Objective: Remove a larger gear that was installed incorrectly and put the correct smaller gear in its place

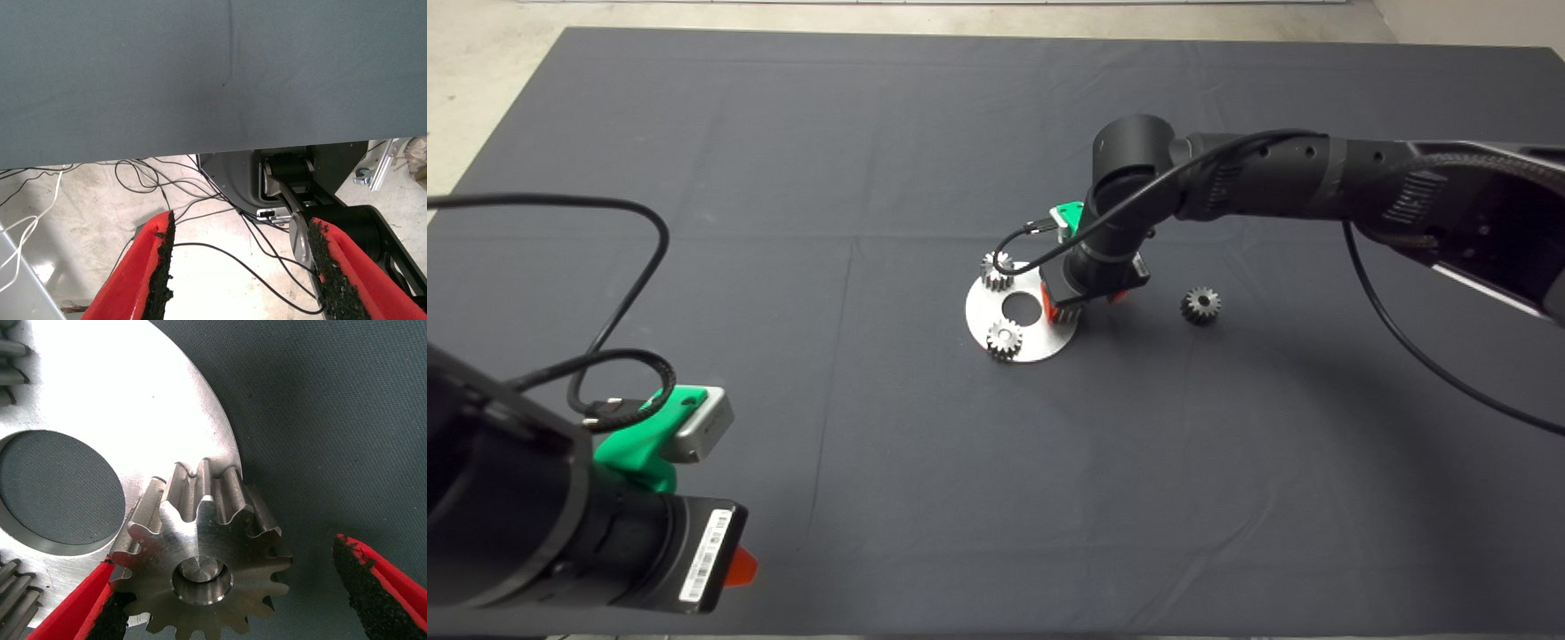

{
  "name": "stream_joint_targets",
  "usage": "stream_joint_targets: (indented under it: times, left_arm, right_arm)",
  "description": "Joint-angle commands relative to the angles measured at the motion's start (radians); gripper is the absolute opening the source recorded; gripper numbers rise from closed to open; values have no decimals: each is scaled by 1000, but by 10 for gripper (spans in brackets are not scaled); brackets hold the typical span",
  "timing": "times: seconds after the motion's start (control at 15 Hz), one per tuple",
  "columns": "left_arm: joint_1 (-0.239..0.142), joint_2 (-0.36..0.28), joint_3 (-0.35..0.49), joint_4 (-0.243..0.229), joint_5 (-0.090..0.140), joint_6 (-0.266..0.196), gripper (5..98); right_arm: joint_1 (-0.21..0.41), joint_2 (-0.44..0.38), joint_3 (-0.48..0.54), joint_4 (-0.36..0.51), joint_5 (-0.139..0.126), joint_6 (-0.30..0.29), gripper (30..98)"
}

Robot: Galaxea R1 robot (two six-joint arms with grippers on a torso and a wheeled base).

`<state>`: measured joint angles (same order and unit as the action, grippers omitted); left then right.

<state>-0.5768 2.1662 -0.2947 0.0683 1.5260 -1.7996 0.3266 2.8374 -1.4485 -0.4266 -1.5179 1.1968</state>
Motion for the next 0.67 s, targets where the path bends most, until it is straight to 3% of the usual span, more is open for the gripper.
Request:
stream_joint_targets:
  times: [0.0,0.27,0.53,0.6]
  left_arm:
    - [-3,1,13,11,28,-4,493]
    - [-3,-1,11,13,29,-4,493]
    - [-2,0,11,13,31,-4,493]
    - [-2,-1,13,12,31,-4,493]
  right_arm:
    - [25,15,7,-66,-87,-3,752]
    - [22,46,15,-124,-85,-3,752]
    - [22,46,94,-182,-85,-2,752]
    - [22,46,96,-182,-85,1,719]
